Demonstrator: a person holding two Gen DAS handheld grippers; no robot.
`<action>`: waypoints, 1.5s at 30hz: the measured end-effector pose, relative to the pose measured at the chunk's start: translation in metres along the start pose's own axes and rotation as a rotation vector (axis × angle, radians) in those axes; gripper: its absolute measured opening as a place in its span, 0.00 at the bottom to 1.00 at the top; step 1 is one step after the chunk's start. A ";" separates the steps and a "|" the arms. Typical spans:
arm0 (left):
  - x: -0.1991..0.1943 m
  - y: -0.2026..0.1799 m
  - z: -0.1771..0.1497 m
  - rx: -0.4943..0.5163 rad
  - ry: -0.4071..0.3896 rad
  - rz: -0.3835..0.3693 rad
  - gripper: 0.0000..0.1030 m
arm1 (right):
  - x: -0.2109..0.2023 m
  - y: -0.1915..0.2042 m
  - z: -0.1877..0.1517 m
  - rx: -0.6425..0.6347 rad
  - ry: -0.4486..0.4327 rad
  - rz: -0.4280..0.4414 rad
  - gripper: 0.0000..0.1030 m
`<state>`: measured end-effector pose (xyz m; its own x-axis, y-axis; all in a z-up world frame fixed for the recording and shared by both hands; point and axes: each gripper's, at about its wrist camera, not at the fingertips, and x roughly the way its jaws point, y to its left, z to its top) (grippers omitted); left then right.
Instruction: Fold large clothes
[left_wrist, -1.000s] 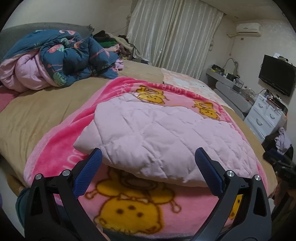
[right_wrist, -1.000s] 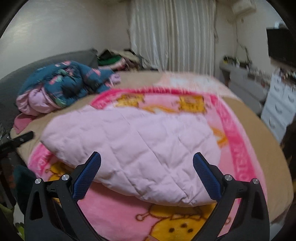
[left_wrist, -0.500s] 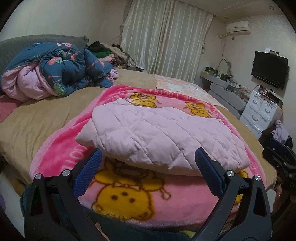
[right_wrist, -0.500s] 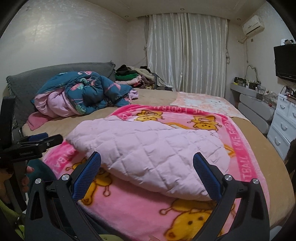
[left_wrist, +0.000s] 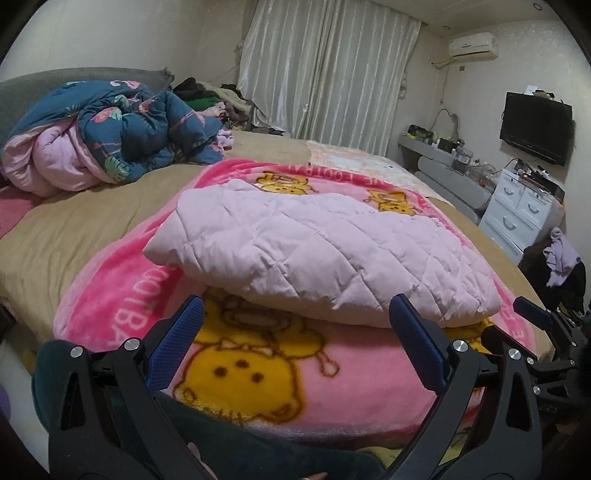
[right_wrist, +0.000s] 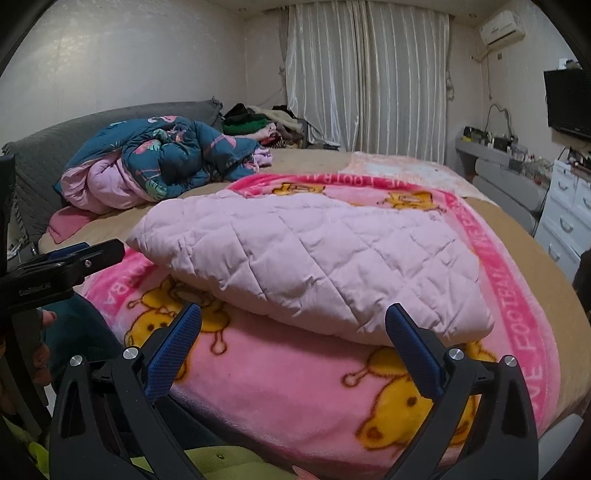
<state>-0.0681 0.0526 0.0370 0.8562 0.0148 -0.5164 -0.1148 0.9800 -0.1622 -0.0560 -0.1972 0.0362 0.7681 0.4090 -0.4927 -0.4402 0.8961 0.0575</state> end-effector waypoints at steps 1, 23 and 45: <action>0.000 0.001 0.000 0.000 -0.001 0.001 0.91 | 0.001 -0.001 0.000 0.006 0.002 0.002 0.96; 0.001 0.003 -0.004 -0.007 0.016 0.014 0.91 | 0.002 0.000 -0.002 0.005 0.015 0.010 0.96; 0.001 0.003 -0.005 0.006 0.018 0.029 0.91 | 0.001 0.000 -0.002 0.006 0.017 0.011 0.96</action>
<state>-0.0701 0.0543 0.0313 0.8432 0.0399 -0.5362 -0.1367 0.9804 -0.1421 -0.0556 -0.1971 0.0341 0.7555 0.4157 -0.5064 -0.4457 0.8926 0.0678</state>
